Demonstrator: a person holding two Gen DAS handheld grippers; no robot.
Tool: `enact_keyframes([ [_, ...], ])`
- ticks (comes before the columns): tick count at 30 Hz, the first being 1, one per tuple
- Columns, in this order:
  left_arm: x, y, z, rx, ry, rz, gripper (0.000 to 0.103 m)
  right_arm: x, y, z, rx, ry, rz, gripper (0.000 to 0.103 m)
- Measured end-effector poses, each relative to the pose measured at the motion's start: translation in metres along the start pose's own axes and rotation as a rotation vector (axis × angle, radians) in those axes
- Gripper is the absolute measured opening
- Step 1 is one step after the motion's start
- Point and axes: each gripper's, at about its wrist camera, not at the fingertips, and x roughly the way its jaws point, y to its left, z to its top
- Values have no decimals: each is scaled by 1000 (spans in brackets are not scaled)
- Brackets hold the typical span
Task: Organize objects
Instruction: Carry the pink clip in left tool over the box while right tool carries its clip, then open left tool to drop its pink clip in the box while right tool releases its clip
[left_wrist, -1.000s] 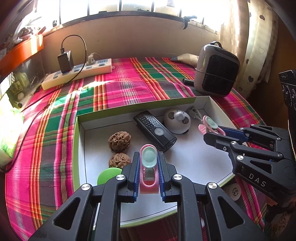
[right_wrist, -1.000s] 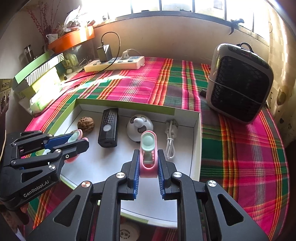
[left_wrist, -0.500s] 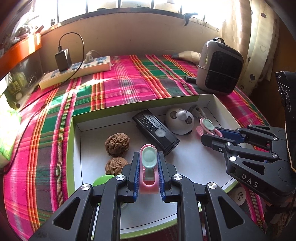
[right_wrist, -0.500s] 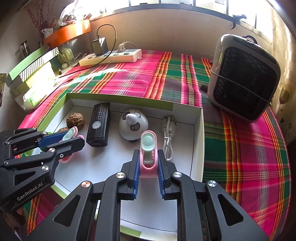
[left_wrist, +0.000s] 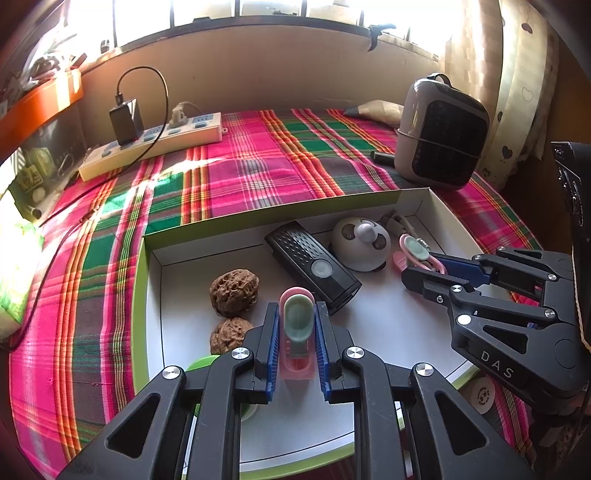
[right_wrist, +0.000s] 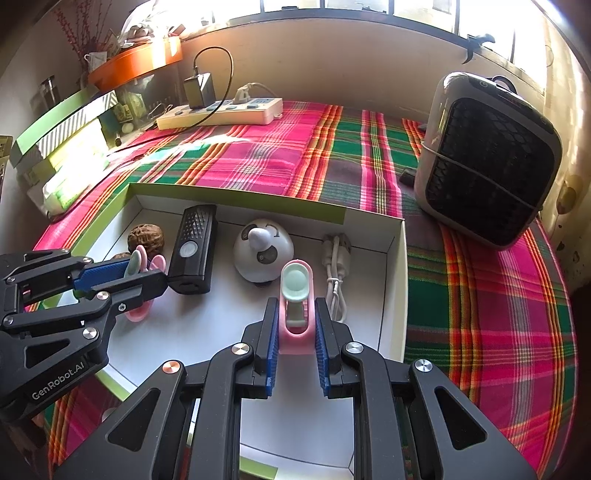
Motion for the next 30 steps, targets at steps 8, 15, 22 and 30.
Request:
enact_keyframes([
  [8,0,-1,0,0,-2,2,17,1,2,0,-2,-1,-13,18],
  [15,0,-1,0,1,-1,3,20,0,2,-1,5,-8,-18,18],
  [22,0,0,1,-2,-1,8,25,-2,2,-1,12,-15,-25,30],
  [30,0,0,0,-4,-2,10,30,-4,3,-2,18,-17,-25,36],
])
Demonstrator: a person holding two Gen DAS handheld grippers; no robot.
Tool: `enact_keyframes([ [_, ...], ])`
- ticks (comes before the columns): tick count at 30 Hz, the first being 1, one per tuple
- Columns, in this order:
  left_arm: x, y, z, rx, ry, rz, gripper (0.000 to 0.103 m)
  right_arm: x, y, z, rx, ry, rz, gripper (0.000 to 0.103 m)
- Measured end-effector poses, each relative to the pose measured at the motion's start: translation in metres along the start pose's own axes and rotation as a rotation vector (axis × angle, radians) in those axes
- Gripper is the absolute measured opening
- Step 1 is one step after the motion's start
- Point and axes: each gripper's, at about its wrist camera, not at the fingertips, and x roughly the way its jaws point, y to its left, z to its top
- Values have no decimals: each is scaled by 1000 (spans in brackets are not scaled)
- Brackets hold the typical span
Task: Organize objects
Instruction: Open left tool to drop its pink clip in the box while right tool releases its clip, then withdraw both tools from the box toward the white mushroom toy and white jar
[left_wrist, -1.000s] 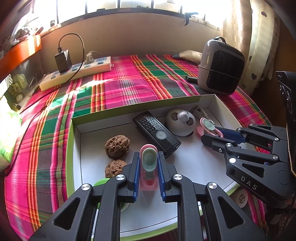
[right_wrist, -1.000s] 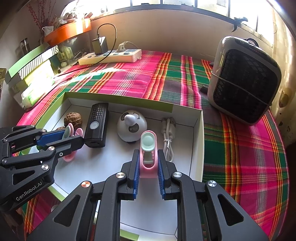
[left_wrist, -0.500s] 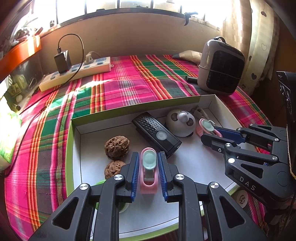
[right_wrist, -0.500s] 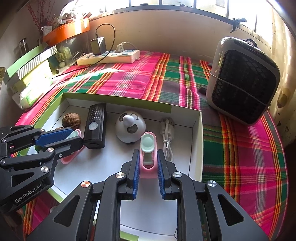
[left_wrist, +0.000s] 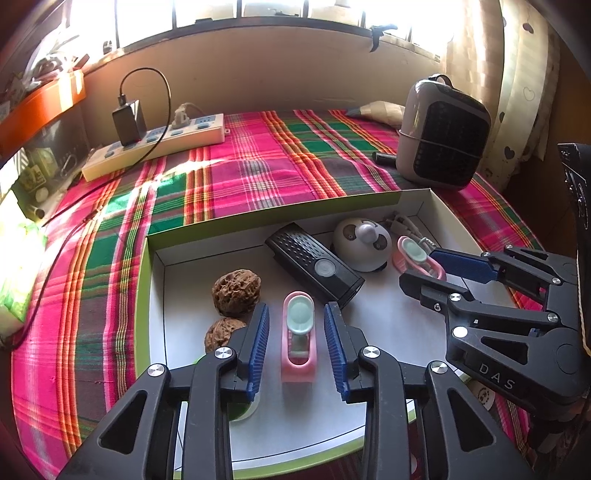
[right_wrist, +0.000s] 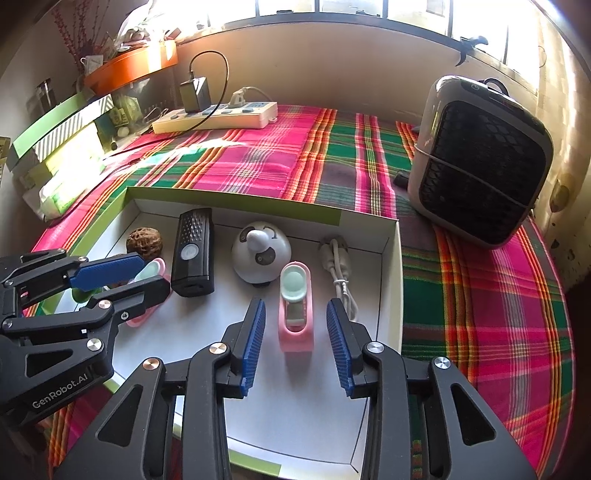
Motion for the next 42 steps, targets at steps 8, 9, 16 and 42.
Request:
enact_keyframes([
  [8,-4,1,-3,-4,-8,-4,32,-4,0,-2,6,-5,-4,36],
  [9,-5,1,-3,-5,-9,-3,32,-4,0,-2,6,-6,-3,36],
  [16,-12,1,-5,-13,-21,9,34,-10,4,-4,6,-19,-1,36],
  [42,-55,-3,-30,-14,-85,34,34,-52,20,-21,16,-81,5,36],
])
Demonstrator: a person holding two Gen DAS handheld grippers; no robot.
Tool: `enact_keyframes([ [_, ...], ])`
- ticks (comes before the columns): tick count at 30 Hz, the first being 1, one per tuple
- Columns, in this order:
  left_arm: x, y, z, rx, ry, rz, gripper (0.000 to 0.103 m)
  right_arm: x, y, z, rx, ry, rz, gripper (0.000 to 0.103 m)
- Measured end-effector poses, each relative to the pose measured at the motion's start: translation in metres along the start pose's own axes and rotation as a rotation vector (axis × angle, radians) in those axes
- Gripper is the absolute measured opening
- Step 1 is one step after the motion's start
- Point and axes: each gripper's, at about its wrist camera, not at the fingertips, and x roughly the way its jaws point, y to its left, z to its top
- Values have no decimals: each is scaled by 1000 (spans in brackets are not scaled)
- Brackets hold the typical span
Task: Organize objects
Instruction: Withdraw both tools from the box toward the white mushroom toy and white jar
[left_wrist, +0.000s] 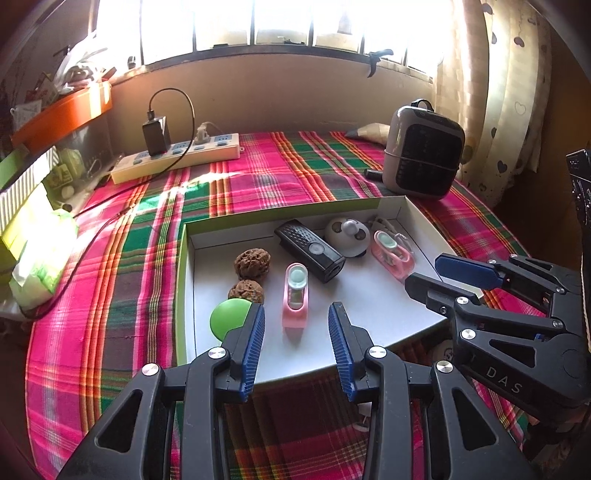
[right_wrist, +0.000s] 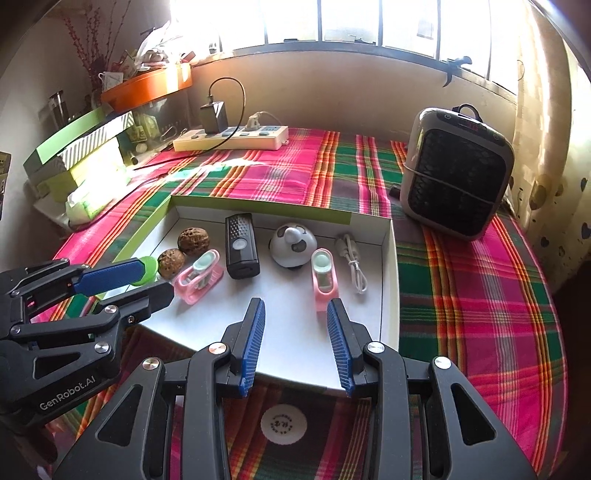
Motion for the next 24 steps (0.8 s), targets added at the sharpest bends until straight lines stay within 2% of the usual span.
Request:
enact_keyframes([
  [9,-21,1,-12,-9,-37,3,34,-19,7,-11,8,-32,11,37],
  [12,-26,3,-17,-20,-40,-6,34,-24,8,-14,8,-42,5,52],
  [24,-36,4,-40,-45,-31,-74,34,-42,5,-33,28,-60,-1,52],
])
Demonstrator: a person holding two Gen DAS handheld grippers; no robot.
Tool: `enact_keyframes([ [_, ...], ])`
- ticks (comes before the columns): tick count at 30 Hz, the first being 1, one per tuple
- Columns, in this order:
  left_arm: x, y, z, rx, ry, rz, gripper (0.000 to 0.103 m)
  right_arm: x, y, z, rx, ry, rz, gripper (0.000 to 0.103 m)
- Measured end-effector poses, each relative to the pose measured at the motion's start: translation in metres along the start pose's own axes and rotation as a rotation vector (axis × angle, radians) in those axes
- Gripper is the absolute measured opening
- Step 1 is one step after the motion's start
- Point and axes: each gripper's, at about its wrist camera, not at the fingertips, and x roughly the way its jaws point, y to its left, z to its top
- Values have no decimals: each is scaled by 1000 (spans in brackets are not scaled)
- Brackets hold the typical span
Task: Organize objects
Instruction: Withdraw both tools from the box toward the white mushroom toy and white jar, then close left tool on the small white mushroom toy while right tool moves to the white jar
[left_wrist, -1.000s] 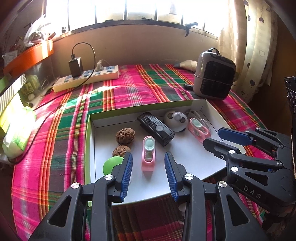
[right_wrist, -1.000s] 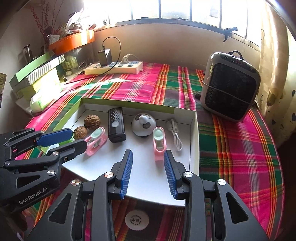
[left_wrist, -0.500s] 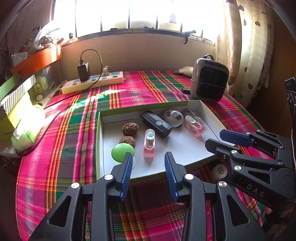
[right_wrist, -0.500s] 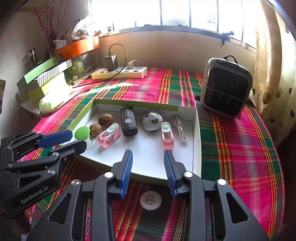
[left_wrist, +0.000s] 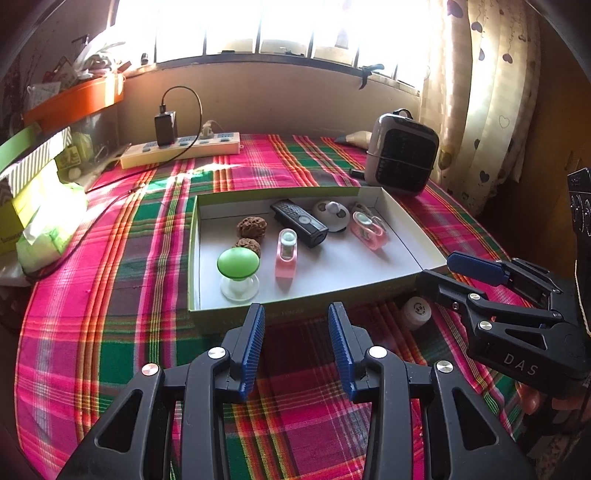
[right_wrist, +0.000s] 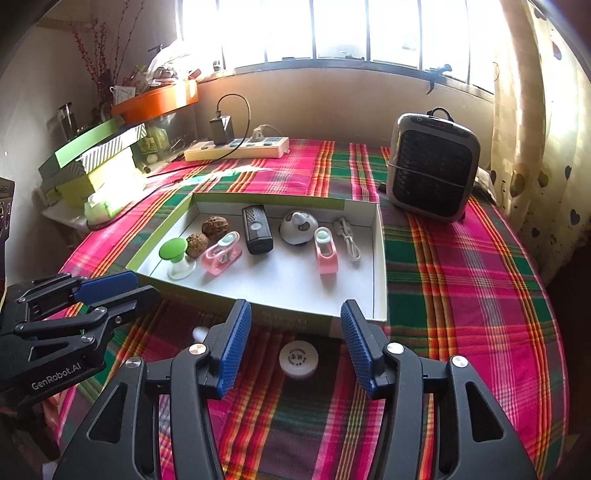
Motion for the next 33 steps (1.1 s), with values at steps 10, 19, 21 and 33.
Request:
enact_keyframes([
  [10,10,-12,-13,16,50,-82,41,-1,-11,-26,32,45,-1,52],
  [19,23,-22,-17,38,91,-100,42,1,-17,-39,44,61,-2,52],
  [21,28,-24,-17,49,105,-99,42,2,-21,-42,56,68,1,52],
  [33,43,-32,-14,76,121,-65,42,5,-27,-43,75,84,5,52],
])
